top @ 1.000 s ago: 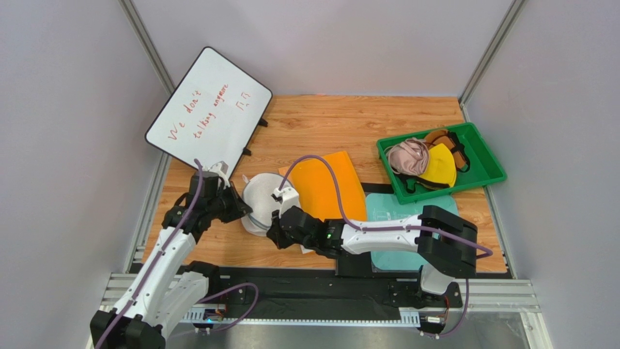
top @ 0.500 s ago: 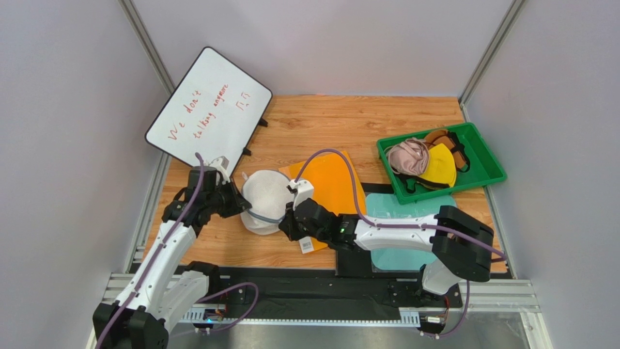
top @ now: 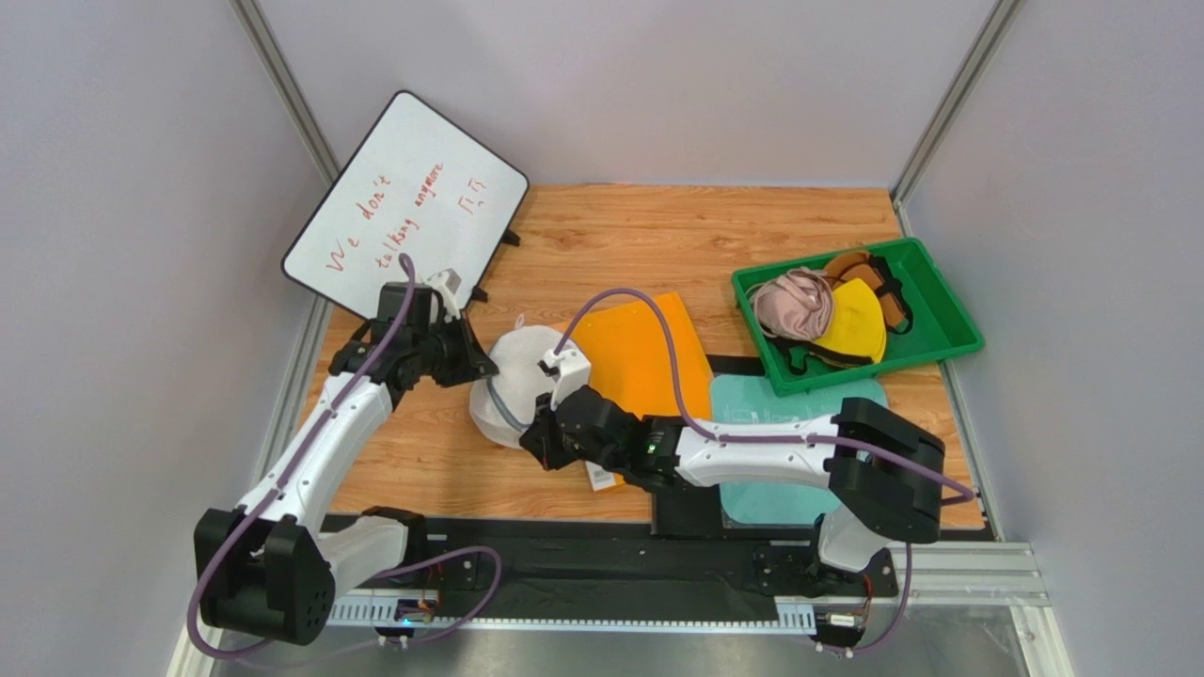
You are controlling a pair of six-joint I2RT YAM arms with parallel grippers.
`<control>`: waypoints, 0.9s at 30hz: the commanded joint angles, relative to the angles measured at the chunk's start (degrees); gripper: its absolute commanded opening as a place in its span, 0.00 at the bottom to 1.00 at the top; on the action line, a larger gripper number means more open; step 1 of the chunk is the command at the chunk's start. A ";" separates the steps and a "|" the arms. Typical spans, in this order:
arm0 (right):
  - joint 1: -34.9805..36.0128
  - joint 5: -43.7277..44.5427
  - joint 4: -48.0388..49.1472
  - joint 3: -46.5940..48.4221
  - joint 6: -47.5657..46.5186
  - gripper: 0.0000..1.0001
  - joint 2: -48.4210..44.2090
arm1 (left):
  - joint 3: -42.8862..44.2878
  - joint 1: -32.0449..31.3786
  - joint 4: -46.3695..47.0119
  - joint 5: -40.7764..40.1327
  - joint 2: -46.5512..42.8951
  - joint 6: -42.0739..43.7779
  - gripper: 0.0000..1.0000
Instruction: Unzip the laundry bag and remove the bra
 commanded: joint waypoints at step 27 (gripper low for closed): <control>1.75 -0.74 -0.17 12.16 3.82 0.00 9.07 | -10.24 -1.42 -11.97 -6.65 -25.28 -12.00 0.88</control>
